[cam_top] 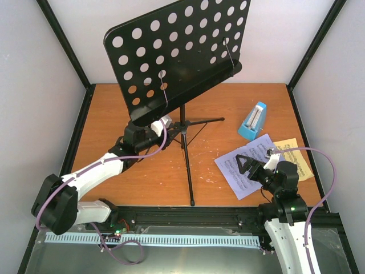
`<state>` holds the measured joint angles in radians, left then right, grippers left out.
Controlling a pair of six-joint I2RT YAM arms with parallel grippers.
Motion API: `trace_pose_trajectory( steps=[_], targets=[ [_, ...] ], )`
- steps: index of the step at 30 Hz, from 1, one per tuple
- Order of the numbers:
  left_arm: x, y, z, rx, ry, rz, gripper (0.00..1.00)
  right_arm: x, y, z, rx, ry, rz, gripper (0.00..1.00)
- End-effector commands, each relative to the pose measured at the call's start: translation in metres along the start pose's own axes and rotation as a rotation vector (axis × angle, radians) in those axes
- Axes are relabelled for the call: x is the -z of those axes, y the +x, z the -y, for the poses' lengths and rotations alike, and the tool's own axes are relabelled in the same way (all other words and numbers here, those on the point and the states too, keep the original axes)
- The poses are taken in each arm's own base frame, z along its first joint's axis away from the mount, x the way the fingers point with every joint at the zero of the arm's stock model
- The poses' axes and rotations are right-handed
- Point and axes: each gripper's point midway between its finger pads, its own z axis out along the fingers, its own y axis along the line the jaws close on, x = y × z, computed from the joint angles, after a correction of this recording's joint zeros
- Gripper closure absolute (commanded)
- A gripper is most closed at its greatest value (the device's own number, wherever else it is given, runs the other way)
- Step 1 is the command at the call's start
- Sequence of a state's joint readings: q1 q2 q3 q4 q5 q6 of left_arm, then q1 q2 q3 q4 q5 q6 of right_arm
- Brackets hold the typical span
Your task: Pack up the instrument practice props
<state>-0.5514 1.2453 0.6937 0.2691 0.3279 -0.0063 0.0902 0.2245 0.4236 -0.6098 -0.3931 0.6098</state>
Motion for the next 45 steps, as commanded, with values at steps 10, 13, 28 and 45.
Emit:
trace_pose_trajectory(
  steps=[10, 13, 28, 45],
  targets=[
    [-0.003, -0.020, 0.005, -0.067, 0.029, 0.047, 0.50, 0.001, 0.000, 0.002, 0.002, 0.006, 0.006, 0.00],
    [-0.005, -0.020, 0.007, -0.069, 0.036, 0.046, 0.49, 0.000, 0.001, 0.003, 0.002, 0.008, 0.007, 0.00],
    [-0.009, -0.016, 0.006, -0.062, 0.035, 0.040, 0.63, 0.000, 0.002, 0.005, 0.000, 0.014, 0.005, 0.00],
    [-0.005, -0.010, 0.004, 0.385, 0.024, 0.011, 0.88, 0.000, 0.002, 0.005, -0.004, 0.016, 0.006, 0.00]
  ],
)
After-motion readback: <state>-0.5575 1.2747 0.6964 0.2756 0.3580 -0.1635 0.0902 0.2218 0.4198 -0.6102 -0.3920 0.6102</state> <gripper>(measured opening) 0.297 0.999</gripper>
